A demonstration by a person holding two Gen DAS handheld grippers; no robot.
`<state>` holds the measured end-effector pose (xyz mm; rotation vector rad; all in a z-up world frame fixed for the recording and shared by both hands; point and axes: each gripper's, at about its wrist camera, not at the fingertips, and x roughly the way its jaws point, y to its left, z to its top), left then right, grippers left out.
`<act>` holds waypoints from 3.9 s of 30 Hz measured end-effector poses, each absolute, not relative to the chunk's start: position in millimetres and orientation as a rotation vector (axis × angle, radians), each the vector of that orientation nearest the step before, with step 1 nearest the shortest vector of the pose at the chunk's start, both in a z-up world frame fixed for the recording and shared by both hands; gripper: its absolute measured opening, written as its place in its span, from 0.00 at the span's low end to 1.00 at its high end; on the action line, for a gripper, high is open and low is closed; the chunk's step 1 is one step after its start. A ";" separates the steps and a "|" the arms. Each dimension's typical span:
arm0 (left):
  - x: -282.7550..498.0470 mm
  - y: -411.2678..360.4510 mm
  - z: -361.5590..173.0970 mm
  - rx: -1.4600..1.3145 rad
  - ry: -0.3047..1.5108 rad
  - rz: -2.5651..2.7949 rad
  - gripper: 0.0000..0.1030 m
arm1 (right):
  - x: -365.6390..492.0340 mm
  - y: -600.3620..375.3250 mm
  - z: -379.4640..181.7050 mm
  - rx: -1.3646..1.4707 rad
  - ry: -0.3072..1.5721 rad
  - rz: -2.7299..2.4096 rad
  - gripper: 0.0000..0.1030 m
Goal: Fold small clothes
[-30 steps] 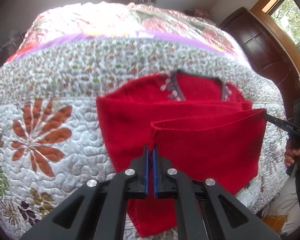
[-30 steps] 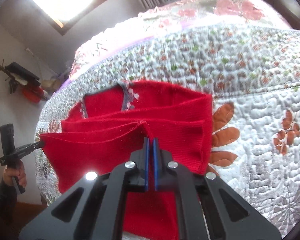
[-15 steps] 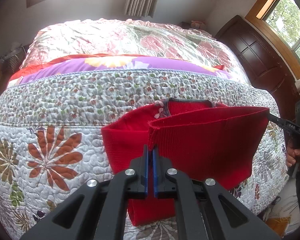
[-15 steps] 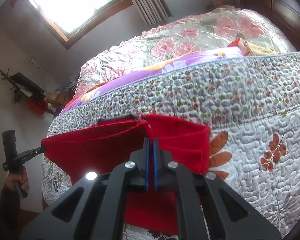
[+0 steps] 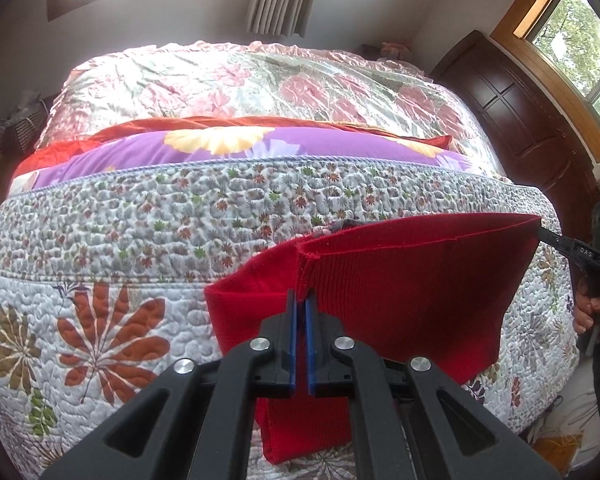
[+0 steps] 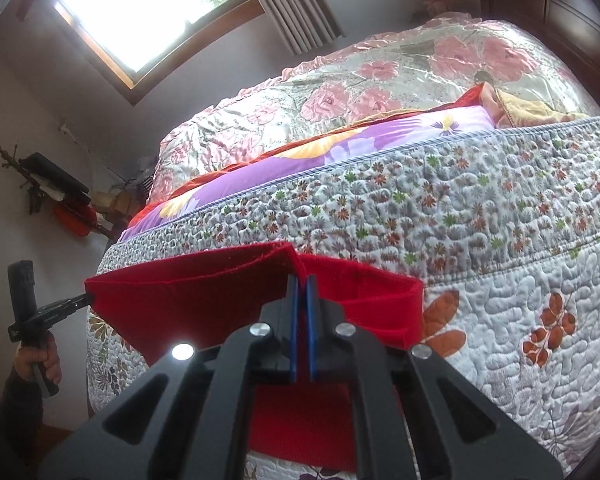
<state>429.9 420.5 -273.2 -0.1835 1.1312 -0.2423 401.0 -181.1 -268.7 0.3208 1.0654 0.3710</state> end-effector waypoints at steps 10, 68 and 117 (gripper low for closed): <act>462.9 425.4 -287.9 -0.176 1.147 -0.258 0.03 | 428.1 -179.4 -281.0 0.314 1.071 0.377 0.02; 456.4 433.9 -401.6 -0.439 1.199 -0.407 0.37 | 416.1 -185.7 -389.2 0.497 1.245 0.410 0.27; 355.8 532.5 -437.4 -0.828 1.347 -0.440 0.65 | 210.9 -80.3 -348.6 0.025 1.212 0.198 0.60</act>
